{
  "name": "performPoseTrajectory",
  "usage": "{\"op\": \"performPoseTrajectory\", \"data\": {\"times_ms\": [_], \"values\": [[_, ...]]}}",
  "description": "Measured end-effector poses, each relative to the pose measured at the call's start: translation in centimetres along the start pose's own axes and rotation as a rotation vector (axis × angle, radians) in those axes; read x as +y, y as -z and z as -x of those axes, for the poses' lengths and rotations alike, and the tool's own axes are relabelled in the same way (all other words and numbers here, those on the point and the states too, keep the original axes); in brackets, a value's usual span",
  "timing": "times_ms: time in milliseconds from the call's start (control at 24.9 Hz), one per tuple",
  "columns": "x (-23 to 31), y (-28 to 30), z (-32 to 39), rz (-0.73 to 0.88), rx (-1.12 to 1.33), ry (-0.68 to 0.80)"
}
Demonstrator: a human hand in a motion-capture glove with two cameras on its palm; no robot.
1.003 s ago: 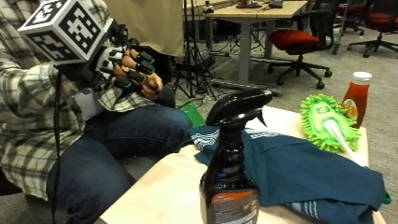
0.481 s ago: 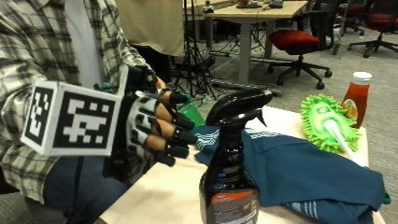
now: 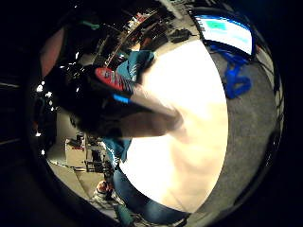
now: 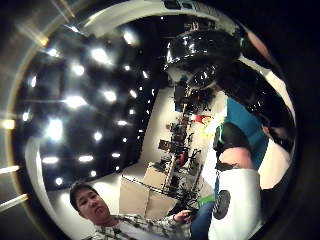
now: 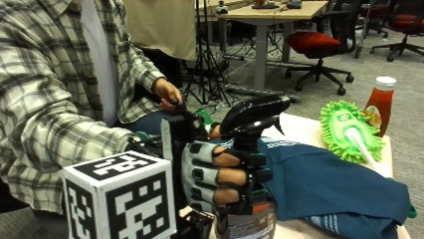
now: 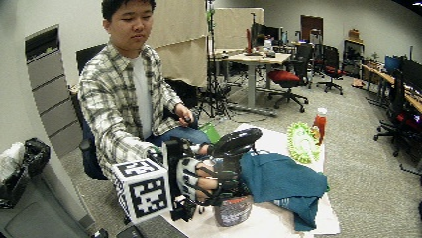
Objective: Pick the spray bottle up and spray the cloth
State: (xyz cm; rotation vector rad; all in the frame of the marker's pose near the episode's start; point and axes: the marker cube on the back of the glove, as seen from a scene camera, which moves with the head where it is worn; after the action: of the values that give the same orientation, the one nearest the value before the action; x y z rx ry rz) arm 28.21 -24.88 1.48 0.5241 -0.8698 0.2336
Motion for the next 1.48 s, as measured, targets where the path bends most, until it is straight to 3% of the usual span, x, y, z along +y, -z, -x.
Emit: {"op": "performPoseTrajectory", "data": {"times_ms": [561, 1484], "values": [[-4.1, -1.2, 0.4, 0.054, -0.06, 0.071], [-5.3, -1.6, 0.6, -0.142, -0.003, 0.013]]}}
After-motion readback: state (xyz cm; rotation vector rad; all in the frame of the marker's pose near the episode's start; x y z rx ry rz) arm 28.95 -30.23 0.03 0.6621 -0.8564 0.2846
